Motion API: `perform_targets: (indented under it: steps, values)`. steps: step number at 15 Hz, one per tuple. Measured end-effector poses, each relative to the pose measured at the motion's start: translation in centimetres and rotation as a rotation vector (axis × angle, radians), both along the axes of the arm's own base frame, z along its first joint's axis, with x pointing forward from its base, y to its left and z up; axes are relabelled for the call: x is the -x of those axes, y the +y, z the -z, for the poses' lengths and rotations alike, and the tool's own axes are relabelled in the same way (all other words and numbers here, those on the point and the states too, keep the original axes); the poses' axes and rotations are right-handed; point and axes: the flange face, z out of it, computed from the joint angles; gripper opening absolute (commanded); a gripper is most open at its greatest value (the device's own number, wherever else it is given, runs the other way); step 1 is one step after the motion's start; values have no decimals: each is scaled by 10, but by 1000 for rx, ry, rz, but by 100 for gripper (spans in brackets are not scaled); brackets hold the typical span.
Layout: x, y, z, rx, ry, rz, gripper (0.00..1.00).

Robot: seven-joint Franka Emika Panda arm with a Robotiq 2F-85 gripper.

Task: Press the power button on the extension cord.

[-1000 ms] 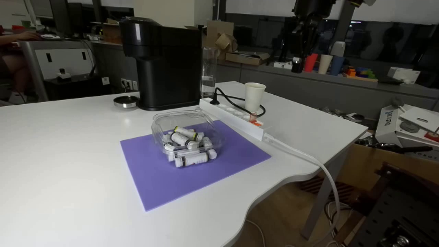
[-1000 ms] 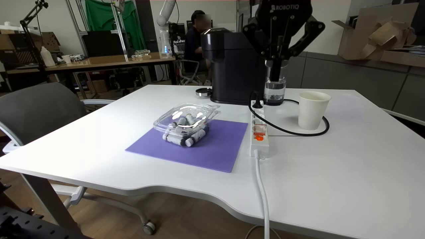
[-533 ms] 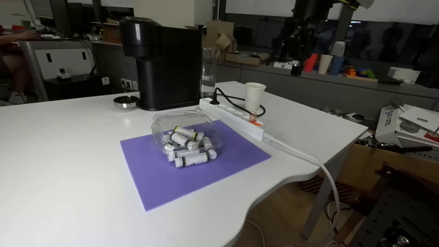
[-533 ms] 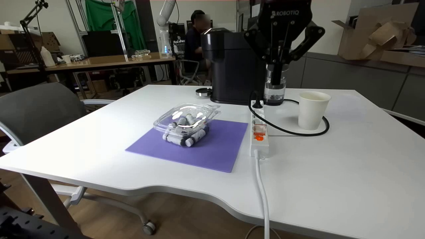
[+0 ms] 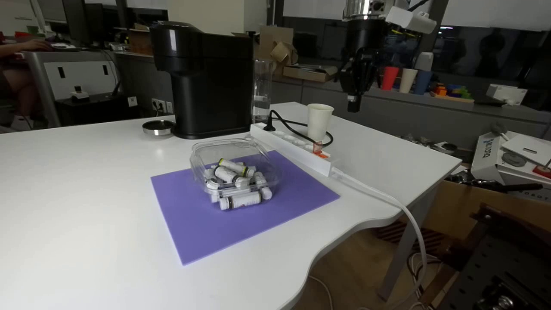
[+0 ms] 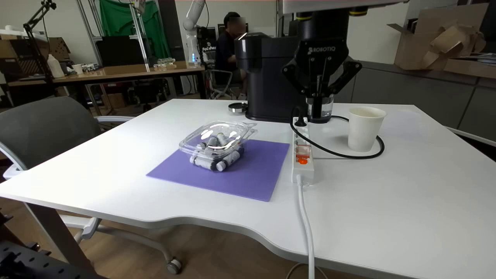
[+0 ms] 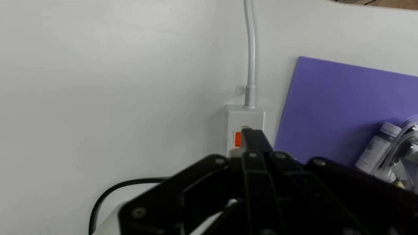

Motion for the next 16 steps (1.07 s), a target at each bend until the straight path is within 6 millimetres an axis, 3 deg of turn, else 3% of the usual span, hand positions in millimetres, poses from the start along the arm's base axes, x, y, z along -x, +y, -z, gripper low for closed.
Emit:
perform_targets:
  steps: [7,16]
  values:
    - [-39,6,40,30,21,-21,0]
    - [-52,21,79,12,50,-53,0]
